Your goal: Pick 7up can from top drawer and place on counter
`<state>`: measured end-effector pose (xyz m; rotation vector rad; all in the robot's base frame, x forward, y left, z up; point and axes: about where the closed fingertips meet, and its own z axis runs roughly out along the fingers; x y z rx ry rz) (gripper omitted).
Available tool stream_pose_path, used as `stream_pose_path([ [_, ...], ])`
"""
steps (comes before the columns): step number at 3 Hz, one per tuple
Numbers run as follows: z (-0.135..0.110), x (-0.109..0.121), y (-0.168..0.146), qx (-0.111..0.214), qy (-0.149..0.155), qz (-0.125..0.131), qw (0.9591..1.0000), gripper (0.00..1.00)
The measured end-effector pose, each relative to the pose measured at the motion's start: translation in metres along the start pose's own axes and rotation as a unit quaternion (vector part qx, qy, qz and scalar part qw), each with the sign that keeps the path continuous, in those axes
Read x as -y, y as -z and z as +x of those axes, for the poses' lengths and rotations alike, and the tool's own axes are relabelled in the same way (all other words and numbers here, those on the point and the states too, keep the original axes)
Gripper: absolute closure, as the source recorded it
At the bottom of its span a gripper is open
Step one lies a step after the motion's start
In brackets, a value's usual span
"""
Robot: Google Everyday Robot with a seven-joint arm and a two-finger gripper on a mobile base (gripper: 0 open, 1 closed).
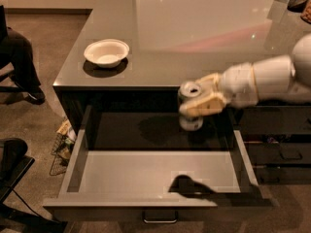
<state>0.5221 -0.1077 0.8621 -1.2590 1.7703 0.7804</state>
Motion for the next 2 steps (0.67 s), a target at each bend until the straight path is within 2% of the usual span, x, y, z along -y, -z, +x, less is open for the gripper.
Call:
stream_pose_path([
  [1,-0.071,0.044,0.023,-0.03,0.01,0.06,0.9977,1.0],
  [2,-0.122,0.094,0.021,-0.042,-0.006,0.111,0.993,1.0],
])
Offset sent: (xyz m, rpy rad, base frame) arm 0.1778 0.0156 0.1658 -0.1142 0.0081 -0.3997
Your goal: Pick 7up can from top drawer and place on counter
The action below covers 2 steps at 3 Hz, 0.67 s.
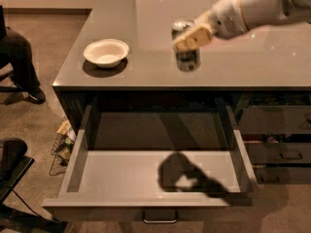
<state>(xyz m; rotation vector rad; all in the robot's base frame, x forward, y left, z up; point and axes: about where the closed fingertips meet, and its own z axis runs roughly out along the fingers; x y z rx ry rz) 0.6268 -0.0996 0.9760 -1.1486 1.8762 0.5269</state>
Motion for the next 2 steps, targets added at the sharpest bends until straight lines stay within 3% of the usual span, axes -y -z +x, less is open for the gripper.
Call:
stream_pose_path([
  [1,-0.024,0.038,-0.026,-0.002,-0.05,0.045,0.9978,1.0],
  [2,-0.027,0.07,-0.062,0.028,-0.085,0.087,0.9922,1.0],
])
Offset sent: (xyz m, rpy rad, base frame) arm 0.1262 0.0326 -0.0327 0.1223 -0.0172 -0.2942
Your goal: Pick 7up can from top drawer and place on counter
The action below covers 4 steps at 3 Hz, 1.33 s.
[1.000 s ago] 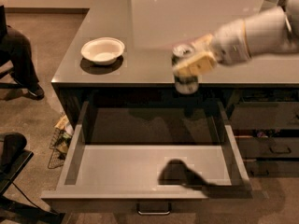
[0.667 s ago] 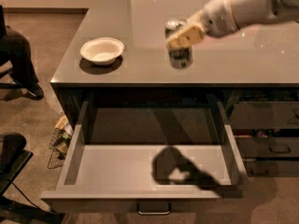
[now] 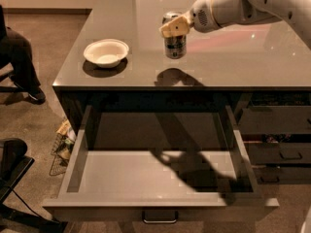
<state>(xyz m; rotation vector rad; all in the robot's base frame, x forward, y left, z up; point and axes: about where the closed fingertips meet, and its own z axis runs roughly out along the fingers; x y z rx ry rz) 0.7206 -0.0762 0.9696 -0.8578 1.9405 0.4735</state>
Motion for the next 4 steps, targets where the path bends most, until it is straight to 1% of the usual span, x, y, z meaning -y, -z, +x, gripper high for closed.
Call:
stream_pose_path([
  [1,-0.001,0.002,-0.003,0.003,-0.001,0.0,1.0,1.0],
  [2,-0.018,0.033,-0.033,0.043,-0.018,0.009,0.9989,1.0],
  [3,-0.027,0.067,-0.071,0.059,-0.036,0.015,0.9975,1.0],
  [4,-0.024,0.094,-0.102,0.054,-0.059,0.027,0.9964,1.0],
])
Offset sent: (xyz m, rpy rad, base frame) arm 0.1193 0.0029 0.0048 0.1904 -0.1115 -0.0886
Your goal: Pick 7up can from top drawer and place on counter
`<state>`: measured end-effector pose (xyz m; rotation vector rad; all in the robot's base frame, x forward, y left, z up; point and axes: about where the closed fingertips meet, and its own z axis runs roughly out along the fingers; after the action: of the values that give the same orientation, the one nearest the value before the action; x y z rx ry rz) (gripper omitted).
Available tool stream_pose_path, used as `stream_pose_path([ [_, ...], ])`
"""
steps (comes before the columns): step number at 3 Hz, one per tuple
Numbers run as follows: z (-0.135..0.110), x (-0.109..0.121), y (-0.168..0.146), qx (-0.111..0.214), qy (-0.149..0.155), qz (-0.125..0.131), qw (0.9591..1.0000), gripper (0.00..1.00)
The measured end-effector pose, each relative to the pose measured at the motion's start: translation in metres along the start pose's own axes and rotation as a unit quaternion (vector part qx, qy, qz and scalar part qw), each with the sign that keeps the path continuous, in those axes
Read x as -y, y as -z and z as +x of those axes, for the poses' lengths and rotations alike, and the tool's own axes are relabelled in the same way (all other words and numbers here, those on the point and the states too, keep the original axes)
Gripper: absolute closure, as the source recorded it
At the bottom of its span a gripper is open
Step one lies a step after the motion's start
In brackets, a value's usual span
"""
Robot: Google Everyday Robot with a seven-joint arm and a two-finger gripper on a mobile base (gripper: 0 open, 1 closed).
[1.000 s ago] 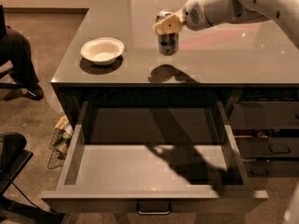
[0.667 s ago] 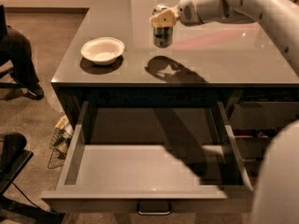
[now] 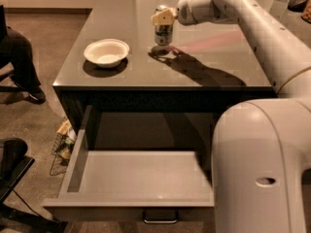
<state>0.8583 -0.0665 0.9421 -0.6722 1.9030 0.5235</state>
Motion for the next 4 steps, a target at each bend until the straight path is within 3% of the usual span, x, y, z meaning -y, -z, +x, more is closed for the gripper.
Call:
stream_pose_path([
  [1,0.012,0.016,-0.028,0.009,-0.021,0.011,0.9997,1.0],
  [4,0.017,0.013,-0.039,0.007,-0.023,0.008,0.9997,0.28],
])
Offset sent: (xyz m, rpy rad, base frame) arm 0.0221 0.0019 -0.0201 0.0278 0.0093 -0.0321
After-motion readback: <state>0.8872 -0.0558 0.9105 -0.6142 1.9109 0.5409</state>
